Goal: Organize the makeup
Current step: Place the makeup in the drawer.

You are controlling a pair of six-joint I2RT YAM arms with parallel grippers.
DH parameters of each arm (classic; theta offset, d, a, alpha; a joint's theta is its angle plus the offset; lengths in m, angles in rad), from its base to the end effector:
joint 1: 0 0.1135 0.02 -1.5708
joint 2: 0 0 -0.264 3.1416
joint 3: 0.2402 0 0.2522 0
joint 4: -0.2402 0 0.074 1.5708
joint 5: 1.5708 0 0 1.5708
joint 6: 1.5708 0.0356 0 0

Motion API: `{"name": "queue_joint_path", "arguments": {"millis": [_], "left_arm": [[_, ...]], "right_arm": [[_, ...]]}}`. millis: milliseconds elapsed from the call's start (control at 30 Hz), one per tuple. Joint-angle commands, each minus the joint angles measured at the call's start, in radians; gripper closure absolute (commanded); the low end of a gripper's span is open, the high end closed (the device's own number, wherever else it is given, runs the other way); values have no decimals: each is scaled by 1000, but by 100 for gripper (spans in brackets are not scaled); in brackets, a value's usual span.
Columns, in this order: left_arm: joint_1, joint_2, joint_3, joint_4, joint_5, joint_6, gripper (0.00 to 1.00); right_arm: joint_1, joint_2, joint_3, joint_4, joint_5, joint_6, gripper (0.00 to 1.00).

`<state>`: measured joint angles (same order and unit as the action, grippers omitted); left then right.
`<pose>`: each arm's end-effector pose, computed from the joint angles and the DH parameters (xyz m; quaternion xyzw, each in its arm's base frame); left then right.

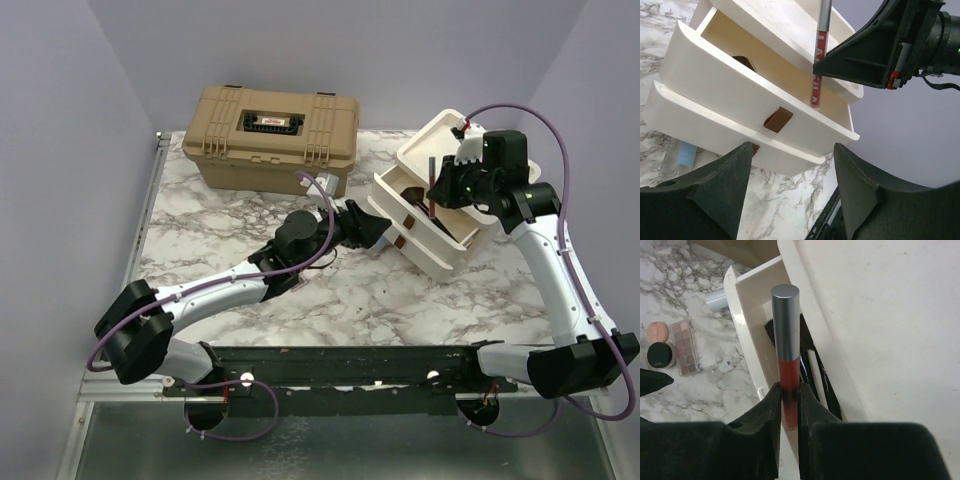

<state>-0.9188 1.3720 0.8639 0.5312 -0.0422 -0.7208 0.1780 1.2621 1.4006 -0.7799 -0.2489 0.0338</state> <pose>0.1957 -0.2539 0.3081 0.0541 0.6968 -0.5127 0.4987 0.2554 0.0549 0.3933 -0.1194 0.8807 0.1573 0.4305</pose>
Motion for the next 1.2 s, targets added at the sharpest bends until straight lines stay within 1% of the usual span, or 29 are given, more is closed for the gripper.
{"name": "queue_joint_path", "arguments": {"millis": [0,200,333,400,567,667,800,900,1000,1033,1067,1167], "left_arm": [[-2,15,33,-13,2,13,32],[-3,37,42,-13,16,7,32],[-3,57,56,-13,34,0,32],[-2,70,67,-13,40,-2,32],[-2,103,93,-13,79,-7,32],[-2,125,104,-12,84,-9,32],[-3,162,128,-7,101,-12,32],[-2,186,146,-8,106,0,32],[-3,221,170,-16,127,22,32],[-3,234,181,-24,133,31,33],[-2,249,195,-38,138,43,33],[-2,284,225,-46,152,55,33]], "right_arm": [[8,-13,-33,-19,34,-60,86],[8,-26,-70,-9,19,-67,84],[7,-22,-95,16,-72,-39,82],[8,-12,-97,17,-83,-4,77],[8,0,-74,-8,-31,-10,63],[8,-17,-69,5,-49,0,59],[8,-63,-78,56,-74,31,57],[8,-116,-83,129,-76,68,56],[8,-179,-124,223,-15,107,52],[8,-193,-136,245,30,141,49],[8,-200,-142,253,105,174,41],[8,-192,-141,247,180,194,33]]}}
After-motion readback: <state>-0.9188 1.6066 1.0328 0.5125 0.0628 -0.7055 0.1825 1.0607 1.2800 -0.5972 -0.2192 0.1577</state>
